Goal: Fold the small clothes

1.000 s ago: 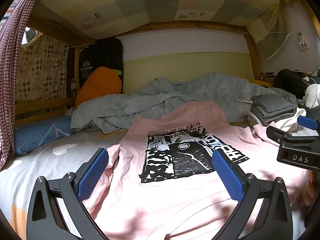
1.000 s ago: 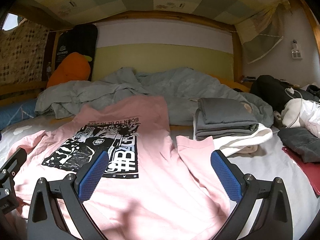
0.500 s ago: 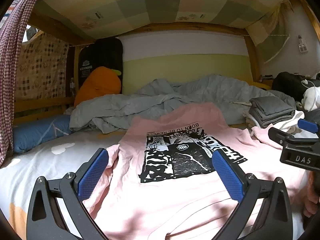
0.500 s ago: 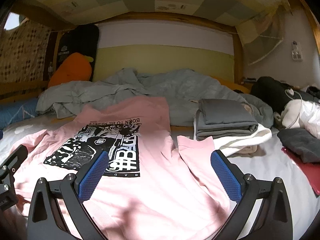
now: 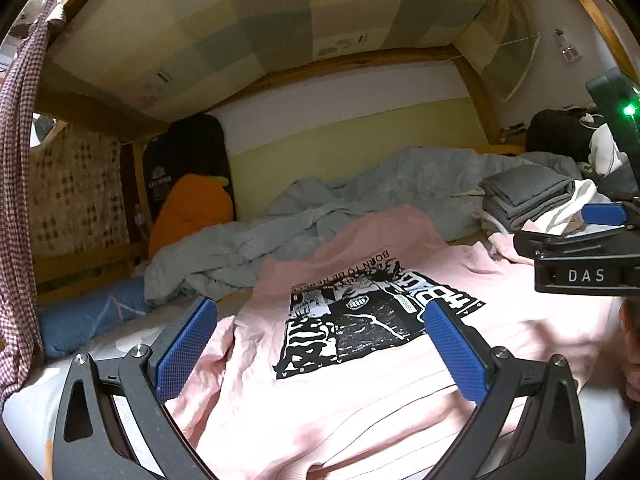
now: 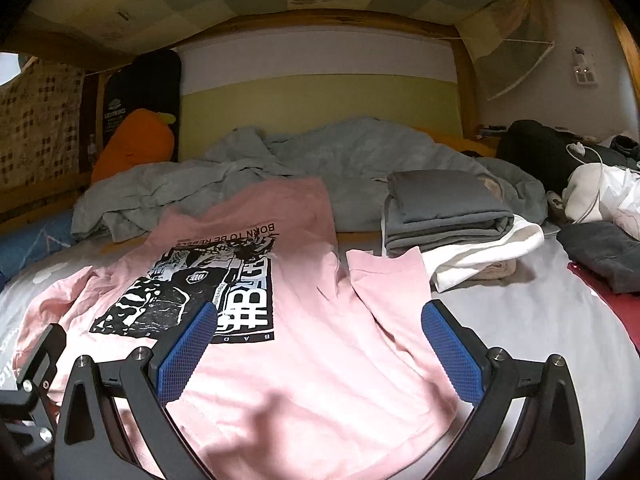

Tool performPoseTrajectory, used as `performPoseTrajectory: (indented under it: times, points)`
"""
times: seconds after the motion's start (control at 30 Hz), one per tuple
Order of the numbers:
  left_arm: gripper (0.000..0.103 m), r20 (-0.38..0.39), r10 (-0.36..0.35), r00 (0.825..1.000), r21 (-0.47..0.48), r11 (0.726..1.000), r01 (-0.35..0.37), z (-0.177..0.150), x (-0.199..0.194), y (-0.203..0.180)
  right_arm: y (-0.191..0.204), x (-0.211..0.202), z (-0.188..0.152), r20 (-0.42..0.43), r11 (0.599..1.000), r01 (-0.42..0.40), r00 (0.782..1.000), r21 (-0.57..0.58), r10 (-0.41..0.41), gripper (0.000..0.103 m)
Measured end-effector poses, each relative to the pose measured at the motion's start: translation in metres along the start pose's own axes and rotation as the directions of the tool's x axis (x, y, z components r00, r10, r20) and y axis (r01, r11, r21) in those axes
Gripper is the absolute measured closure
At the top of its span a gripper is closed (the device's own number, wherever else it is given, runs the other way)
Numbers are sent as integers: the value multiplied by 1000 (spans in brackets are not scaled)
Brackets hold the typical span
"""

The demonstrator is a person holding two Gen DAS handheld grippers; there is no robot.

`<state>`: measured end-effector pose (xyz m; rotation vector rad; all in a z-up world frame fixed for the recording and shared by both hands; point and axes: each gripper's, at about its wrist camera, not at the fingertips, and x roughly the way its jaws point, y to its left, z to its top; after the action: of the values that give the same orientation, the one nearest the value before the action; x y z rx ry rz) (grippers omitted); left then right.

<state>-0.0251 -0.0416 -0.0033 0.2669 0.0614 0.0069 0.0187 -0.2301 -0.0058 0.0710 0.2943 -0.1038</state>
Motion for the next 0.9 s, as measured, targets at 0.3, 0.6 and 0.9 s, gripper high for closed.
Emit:
performPoseTrajectory:
  times: [0.3, 0.6, 0.9]
  points:
    - [0, 5, 21, 1000, -53, 998, -21, 0, -1, 10, 9, -9, 2, 44, 998, 15, 999, -56, -12, 1]
    - [0, -20, 4, 1000, -114, 993, -7, 0, -2, 25, 2, -24, 12, 80, 995, 25, 997, -92, -18, 1]
    - [0, 115, 118, 986, -105, 989, -106, 34, -29, 44, -16, -42, 31, 139, 999, -5, 990, 32, 0, 1]
